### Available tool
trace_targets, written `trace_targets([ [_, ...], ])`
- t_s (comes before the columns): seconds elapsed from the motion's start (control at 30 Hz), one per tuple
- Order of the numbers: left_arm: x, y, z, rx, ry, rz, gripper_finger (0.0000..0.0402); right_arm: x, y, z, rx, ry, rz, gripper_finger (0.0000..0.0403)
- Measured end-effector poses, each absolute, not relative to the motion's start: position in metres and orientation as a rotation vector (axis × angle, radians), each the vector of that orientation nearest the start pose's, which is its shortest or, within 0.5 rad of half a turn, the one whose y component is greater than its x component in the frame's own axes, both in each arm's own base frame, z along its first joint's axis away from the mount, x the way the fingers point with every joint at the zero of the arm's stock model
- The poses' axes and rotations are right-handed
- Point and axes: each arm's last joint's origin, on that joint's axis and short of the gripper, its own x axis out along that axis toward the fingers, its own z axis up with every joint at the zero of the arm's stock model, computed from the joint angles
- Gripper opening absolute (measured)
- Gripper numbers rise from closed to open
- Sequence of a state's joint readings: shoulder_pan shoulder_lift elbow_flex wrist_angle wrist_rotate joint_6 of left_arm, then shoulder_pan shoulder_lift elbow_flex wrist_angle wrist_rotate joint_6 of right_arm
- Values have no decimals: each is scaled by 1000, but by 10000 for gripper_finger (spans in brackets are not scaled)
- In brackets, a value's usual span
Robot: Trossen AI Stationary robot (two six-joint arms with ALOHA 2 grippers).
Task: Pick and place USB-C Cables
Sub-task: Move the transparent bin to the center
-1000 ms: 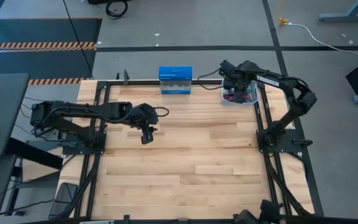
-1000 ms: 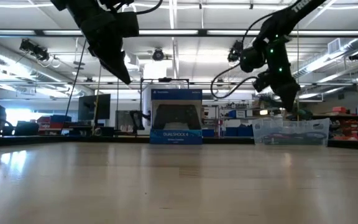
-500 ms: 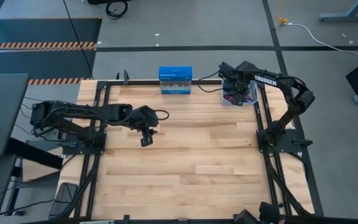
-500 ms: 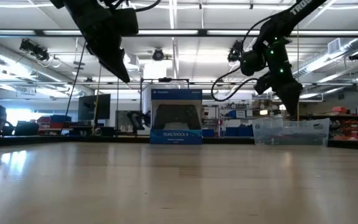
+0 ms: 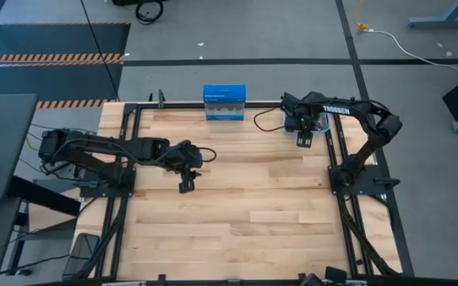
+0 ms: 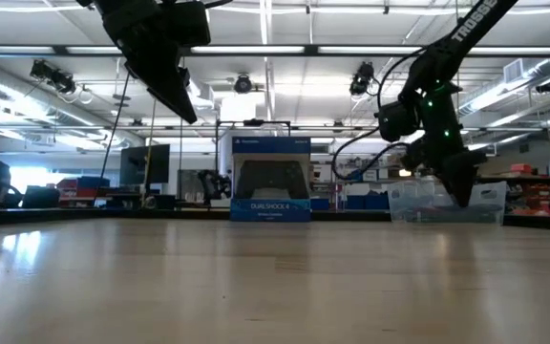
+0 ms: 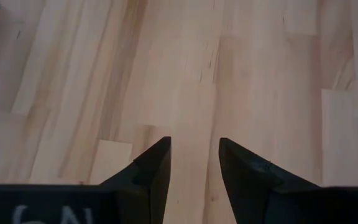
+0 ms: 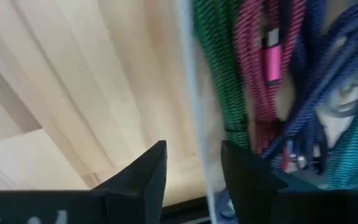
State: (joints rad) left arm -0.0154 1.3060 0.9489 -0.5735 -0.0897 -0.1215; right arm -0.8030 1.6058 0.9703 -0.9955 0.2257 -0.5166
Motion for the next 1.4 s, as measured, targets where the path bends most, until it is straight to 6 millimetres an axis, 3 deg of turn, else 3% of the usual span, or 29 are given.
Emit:
trace_targets([
  [0.17,259,-1,251,-61,922,130,142,174,-183,168,117,1747,-338,117],
  [0.3,259,1,252,-63,922,135,142,181,-177,168,101,1731,-328,34],
  [0.37,259,1,252,-63,922,135,142,185,-173,168,83,1723,-304,12],
  [0.63,259,1,252,-64,922,135,142,216,-148,177,47,1643,-216,5],
  [0.93,259,2,252,-61,915,203,142,256,-79,183,90,1543,-81,2],
  [1.13,259,3,252,-54,913,212,142,282,-28,185,111,1382,-22,2],
  [1.27,259,3,252,-53,910,211,142,294,-8,188,139,1271,-2,2],
  [1.4,262,4,260,-40,829,232,142,306,-2,194,143,1189,2,2],
])
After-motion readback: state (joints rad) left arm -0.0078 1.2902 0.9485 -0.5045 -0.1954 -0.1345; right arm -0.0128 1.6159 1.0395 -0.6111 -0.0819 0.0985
